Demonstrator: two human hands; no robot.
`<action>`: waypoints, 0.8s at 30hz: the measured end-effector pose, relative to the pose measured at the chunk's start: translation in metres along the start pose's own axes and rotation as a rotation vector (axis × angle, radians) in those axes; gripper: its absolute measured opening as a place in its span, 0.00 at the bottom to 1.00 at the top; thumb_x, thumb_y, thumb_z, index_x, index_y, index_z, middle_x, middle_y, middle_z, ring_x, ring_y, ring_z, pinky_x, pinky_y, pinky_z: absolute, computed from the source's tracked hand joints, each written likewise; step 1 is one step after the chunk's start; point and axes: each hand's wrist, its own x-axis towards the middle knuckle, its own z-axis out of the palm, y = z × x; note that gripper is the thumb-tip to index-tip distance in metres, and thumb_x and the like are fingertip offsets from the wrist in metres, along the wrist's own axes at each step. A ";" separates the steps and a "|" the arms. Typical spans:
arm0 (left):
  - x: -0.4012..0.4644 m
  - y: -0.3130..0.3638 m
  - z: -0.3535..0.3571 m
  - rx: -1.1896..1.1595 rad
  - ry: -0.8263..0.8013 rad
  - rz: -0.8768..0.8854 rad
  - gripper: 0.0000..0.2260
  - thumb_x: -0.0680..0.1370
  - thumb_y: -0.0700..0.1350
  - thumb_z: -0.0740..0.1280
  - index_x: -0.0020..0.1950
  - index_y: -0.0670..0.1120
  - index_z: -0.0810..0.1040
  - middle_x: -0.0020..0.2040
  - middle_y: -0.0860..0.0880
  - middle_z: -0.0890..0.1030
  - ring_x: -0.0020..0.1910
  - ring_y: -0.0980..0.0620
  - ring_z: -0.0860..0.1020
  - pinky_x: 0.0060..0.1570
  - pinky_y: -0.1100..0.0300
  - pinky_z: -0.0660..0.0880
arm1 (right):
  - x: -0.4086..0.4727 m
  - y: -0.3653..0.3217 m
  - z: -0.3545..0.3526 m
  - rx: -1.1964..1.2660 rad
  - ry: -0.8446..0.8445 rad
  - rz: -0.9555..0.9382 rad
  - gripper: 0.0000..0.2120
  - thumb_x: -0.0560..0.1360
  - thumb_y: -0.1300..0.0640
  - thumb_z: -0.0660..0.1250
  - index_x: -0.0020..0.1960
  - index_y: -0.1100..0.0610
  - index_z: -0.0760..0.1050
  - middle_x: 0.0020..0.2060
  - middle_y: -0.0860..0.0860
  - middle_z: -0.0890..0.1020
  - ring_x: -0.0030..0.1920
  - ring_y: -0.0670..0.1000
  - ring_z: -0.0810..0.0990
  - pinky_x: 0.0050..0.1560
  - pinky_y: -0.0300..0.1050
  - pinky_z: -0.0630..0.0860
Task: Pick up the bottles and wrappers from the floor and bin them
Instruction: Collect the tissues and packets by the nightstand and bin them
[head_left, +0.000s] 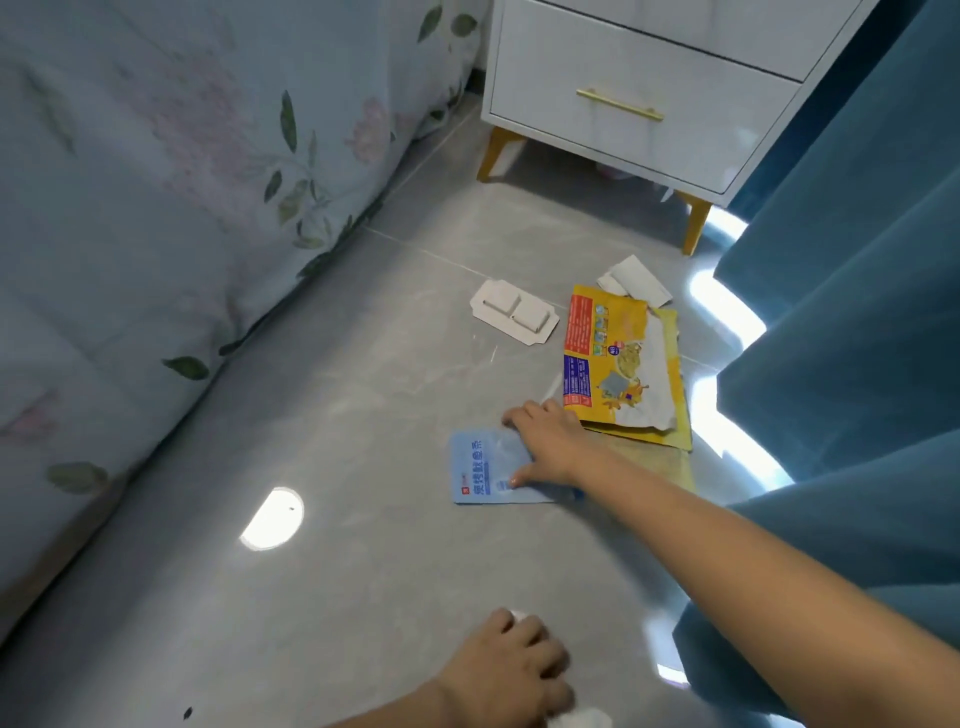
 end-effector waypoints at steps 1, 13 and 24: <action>-0.001 -0.004 -0.002 0.025 0.001 -0.008 0.05 0.70 0.57 0.64 0.44 0.63 0.78 0.42 0.62 0.78 0.38 0.59 0.75 0.35 0.68 0.71 | -0.001 -0.003 0.002 0.010 -0.003 0.022 0.37 0.66 0.39 0.72 0.68 0.52 0.64 0.64 0.53 0.70 0.63 0.56 0.67 0.62 0.53 0.67; -0.051 -0.135 -0.093 0.118 0.173 -0.511 0.10 0.66 0.57 0.58 0.33 0.54 0.74 0.27 0.56 0.77 0.25 0.57 0.78 0.21 0.65 0.64 | 0.000 0.085 -0.044 0.724 0.371 0.506 0.21 0.73 0.41 0.66 0.54 0.58 0.79 0.51 0.57 0.82 0.54 0.58 0.79 0.57 0.54 0.76; -0.072 -0.162 -0.140 -0.362 0.314 -0.896 0.11 0.73 0.48 0.72 0.33 0.59 0.75 0.34 0.52 0.79 0.36 0.56 0.78 0.38 0.69 0.70 | 0.019 0.166 -0.002 0.605 0.231 0.953 0.29 0.63 0.33 0.71 0.51 0.55 0.73 0.56 0.59 0.75 0.61 0.61 0.69 0.61 0.56 0.67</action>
